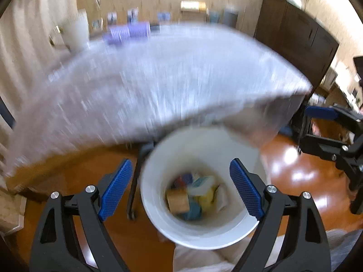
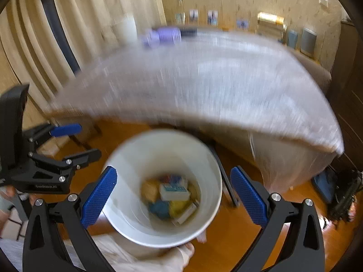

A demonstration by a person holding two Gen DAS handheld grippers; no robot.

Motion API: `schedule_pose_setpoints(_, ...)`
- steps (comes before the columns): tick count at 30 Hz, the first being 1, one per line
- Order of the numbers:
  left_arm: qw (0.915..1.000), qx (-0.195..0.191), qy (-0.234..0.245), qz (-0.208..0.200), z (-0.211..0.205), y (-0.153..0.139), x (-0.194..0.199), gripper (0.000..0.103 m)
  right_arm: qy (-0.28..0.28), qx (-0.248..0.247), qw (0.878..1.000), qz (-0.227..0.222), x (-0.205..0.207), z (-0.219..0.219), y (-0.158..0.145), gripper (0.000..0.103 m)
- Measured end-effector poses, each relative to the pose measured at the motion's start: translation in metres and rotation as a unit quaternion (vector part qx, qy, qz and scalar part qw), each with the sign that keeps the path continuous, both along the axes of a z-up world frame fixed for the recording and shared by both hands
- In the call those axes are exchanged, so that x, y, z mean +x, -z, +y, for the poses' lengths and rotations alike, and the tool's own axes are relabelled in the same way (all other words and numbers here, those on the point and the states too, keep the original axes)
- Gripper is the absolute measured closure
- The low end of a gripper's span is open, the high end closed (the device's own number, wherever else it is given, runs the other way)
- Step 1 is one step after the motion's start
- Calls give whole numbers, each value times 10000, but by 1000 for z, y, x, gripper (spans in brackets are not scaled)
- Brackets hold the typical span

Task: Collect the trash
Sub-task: 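Move both open tools back over the two lavender hair rollers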

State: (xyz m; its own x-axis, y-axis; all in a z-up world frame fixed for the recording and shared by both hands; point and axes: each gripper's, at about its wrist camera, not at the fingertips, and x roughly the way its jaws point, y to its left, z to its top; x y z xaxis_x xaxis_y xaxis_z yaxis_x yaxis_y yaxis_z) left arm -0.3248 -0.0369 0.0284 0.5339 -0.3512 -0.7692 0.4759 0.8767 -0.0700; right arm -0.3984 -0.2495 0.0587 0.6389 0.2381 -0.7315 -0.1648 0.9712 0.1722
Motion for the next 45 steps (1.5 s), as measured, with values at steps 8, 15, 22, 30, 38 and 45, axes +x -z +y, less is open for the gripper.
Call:
schedule_pose_setpoints(8,9707,-590,-989,-2111,30,-105,23,1,450,266,9661,-2526,10,-14,-106,4)
schedule_pose_setpoints(15,9931,-476,-951,-499,37,-82,138,1,40,-431,9815,-1863,116,2,-103,4)
schedule_pose_setpoints(22,9881,-864,-1223,357,45,-56,237,2,-441,-1153,9844,-1251,236,37,-48,10)
schedule_pose_setpoints(30,9755,-1197,-1394,1207,39,-21,321,17,-1096,-1836,9737,-793,325,76,6,11)
schedule_pose_setpoints(38,9592,-1674,-1441,1768,36,3,351,25,-1542,-1828,9700,-429,381,80,30,18)
schedule_pose_setpoints(45,9465,-1860,-1658,2053,31,13,367,26,-1836,-1770,9666,-266,404,85,36,21)
